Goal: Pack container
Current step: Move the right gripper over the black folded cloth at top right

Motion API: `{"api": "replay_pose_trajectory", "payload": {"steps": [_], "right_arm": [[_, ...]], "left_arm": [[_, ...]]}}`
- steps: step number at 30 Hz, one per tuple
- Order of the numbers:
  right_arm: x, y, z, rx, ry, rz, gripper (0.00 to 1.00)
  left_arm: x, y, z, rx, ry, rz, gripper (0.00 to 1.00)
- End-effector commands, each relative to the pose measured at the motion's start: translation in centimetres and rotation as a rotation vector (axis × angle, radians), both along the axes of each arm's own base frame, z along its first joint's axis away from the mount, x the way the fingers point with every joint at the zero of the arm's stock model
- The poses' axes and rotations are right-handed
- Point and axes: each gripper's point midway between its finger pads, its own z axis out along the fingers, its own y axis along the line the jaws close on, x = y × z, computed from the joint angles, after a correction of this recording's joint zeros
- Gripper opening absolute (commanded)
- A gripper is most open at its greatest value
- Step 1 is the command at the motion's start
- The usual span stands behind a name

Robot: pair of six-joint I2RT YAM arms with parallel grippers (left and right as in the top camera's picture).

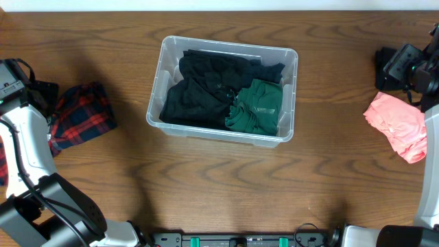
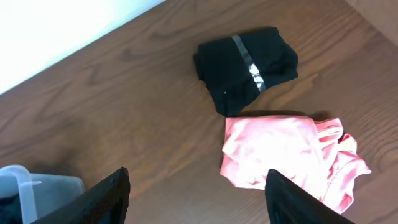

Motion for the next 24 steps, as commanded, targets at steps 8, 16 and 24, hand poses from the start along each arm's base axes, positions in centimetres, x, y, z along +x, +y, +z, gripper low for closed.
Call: {"api": "replay_pose_trajectory", "payload": {"steps": [8, 16, 24], "right_arm": [[1.3, -0.1, -1.6, 0.129, -0.031, -0.114, 0.68], [2.9, 2.4, -4.3, 0.175, 0.03, -0.06, 0.65], [6.3, 2.9, -6.9, 0.192, 0.013, -0.068, 0.66]], "left_arm": [[-0.3, 0.4, -0.3, 0.006, 0.013, 0.014, 0.98], [-0.3, 0.4, -0.3, 0.006, 0.013, 0.014, 0.98], [-0.3, 0.4, -0.3, 0.006, 0.013, 0.014, 0.98]]}}
